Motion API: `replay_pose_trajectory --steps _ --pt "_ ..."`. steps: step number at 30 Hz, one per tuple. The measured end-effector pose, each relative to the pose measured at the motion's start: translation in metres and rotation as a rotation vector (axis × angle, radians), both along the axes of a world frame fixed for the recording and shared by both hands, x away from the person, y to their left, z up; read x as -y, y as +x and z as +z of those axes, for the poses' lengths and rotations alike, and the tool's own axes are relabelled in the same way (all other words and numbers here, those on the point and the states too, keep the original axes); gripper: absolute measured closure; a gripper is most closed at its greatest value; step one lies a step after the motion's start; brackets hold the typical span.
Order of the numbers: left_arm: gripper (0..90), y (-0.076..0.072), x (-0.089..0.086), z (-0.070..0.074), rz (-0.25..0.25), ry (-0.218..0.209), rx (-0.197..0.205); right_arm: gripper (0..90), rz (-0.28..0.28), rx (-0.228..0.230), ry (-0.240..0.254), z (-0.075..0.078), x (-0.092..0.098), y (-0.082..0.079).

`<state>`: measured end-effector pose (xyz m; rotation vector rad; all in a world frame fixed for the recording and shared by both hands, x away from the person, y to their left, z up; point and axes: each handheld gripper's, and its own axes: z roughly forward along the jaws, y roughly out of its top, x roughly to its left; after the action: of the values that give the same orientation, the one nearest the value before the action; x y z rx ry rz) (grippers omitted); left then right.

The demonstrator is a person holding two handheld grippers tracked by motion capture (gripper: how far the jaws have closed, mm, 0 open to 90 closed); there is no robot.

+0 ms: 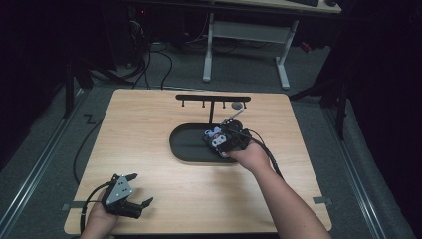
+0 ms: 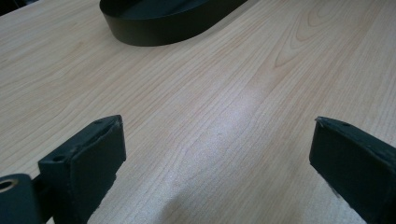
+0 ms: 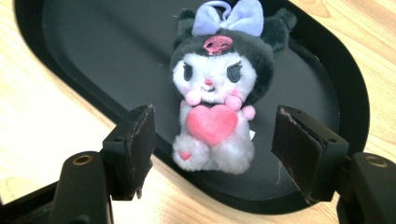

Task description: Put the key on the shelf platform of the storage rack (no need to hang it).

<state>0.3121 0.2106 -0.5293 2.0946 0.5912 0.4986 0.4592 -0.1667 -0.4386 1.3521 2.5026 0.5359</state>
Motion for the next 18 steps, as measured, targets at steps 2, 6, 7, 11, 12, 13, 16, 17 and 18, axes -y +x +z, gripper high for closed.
replay_pose_trajectory --steps 2,6,7,11,12,13,16,17,18 --pt "4.2 0.0 0.0 0.0 0.001 0.001 0.0 30.8 0.015 0.006 -0.004 0.003 0.001 -0.003" --pt "4.2 -0.001 -0.002 0.0 0.006 -0.004 0.001 30.7 0.022 0.037 0.018 0.005 0.003 -0.011" --pt "4.2 -0.001 -0.002 0.0 0.006 -0.004 0.0 30.6 0.017 0.039 0.033 0.005 0.005 -0.013" --pt "4.2 -0.001 -0.001 0.0 0.004 -0.001 0.002 28.5 0.008 0.054 0.056 0.003 0.012 -0.024" --pt "4.2 -0.001 -0.001 -0.001 0.004 0.002 0.001 27.9 0.006 0.055 0.064 0.002 0.014 -0.025" --pt "4.2 -0.001 -0.001 -0.001 0.004 0.004 0.0 27.3 0.003 0.061 0.065 0.002 0.016 -0.028" --pt "4.2 -0.002 0.0 -0.001 0.004 0.005 0.0 25.9 -0.008 0.078 0.09 0.001 0.024 -0.038" --pt "4.2 -0.002 0.0 -0.001 0.004 0.007 0.0 25.6 -0.009 0.084 0.095 0.001 0.026 -0.04" --pt "4.2 -0.003 0.0 -0.001 0.003 0.008 0.0 25.1 -0.013 0.092 0.106 0.001 0.029 -0.043"
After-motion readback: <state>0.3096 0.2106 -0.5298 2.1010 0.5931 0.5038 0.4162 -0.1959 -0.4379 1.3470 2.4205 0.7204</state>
